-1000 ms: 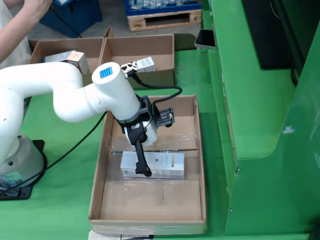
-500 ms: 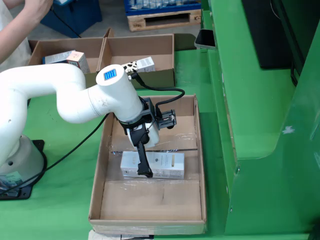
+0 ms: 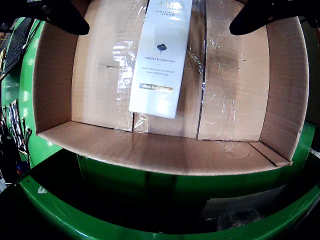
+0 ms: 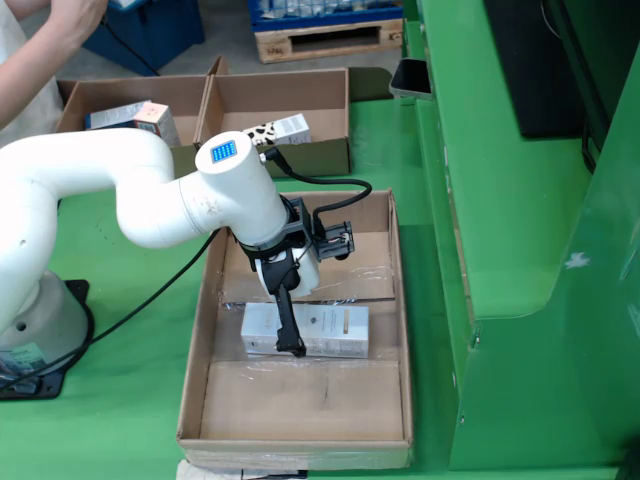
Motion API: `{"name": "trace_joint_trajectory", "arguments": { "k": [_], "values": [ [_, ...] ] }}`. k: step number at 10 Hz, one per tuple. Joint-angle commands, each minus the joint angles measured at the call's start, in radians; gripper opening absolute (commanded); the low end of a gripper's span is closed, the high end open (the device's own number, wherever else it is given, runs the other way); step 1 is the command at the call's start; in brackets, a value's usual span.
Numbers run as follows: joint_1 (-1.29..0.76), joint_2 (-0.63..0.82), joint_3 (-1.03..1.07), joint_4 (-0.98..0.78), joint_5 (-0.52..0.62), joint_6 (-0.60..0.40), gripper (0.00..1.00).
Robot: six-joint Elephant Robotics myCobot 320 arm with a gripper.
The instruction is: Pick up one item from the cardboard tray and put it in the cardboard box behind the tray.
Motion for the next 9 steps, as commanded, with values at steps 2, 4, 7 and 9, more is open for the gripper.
{"name": "trace_joint_trajectory", "arguments": {
  "k": [2, 4, 7, 9],
  "values": [
    [0.002, 0.001, 0.047, 0.008, 0.006, -0.008, 1.0],
    [0.002, 0.003, 0.035, 0.015, 0.009, -0.005, 1.0],
    [-0.005, -0.028, 0.047, 0.032, 0.016, -0.01, 1.0],
    [-0.005, -0.028, 0.047, 0.032, 0.016, -0.01, 1.0]
  ]
}}
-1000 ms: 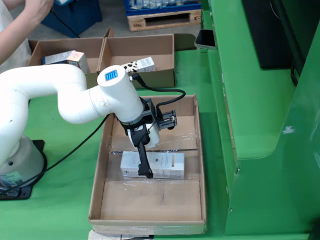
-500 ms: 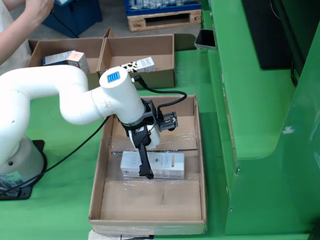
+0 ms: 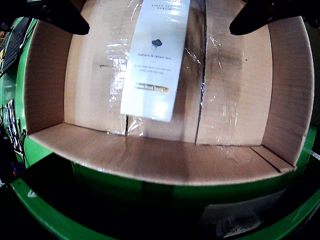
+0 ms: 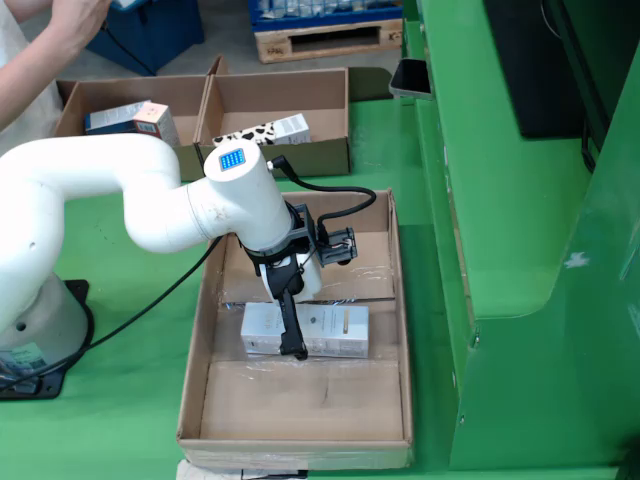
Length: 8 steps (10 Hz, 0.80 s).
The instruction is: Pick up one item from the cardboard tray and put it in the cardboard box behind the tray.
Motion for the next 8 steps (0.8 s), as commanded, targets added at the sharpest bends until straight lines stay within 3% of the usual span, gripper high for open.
{"name": "trace_joint_trajectory", "arguments": {
  "k": [1, 8],
  "values": [
    [-0.004, 0.021, 0.017, 0.025, 0.002, -0.004, 1.0],
    [-0.003, -0.006, 0.01, 0.047, 0.0, -0.001, 1.0]
  ]
}}
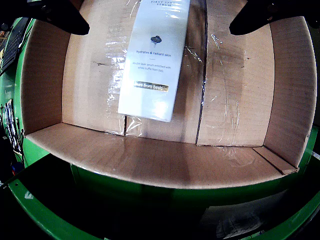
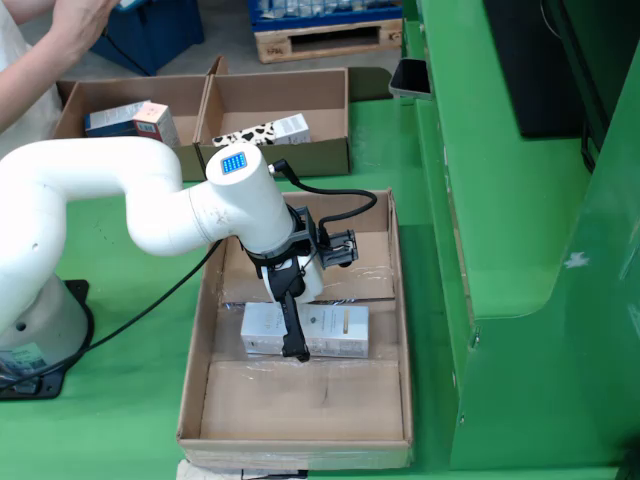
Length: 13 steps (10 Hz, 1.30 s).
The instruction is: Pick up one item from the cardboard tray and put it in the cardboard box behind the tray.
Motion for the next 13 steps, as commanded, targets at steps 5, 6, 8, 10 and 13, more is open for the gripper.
{"name": "trace_joint_trajectory", "arguments": {
  "k": [5, 6, 8, 10, 13],
  "values": [
    [-0.007, -0.032, 0.065, 0.009, -0.003, 0.001, 1.0],
    [-0.007, -0.032, 0.065, 0.009, -0.003, 0.001, 1.0],
    [-0.009, -0.042, 0.065, 0.021, 0.001, 0.003, 1.0],
    [-0.01, -0.056, 0.078, 0.019, 0.001, 0.004, 1.0],
    [-0.012, -0.086, 0.114, 0.007, 0.001, 0.009, 1.0]
  ]
}}
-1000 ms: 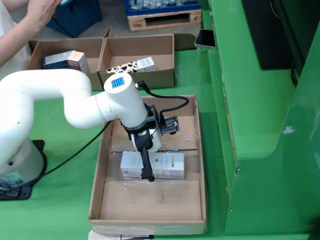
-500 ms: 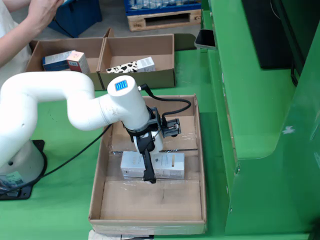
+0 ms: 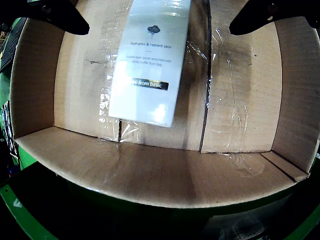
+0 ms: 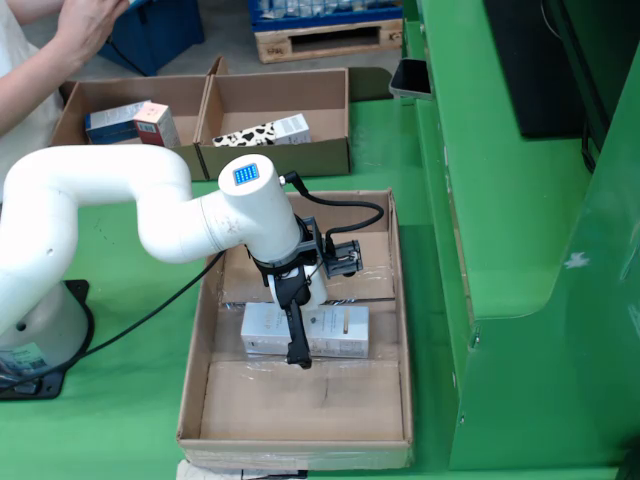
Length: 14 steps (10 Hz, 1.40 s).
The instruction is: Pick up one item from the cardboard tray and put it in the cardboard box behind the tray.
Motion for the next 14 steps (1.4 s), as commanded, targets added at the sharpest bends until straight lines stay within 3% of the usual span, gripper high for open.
{"name": "trace_joint_trajectory", "arguments": {
  "k": [1, 14],
  "values": [
    [-0.006, 0.0, 0.058, 0.002, -0.001, 0.008, 1.0],
    [-0.013, -0.065, 0.08, 0.031, 0.001, 0.005, 1.0]
  ]
}}
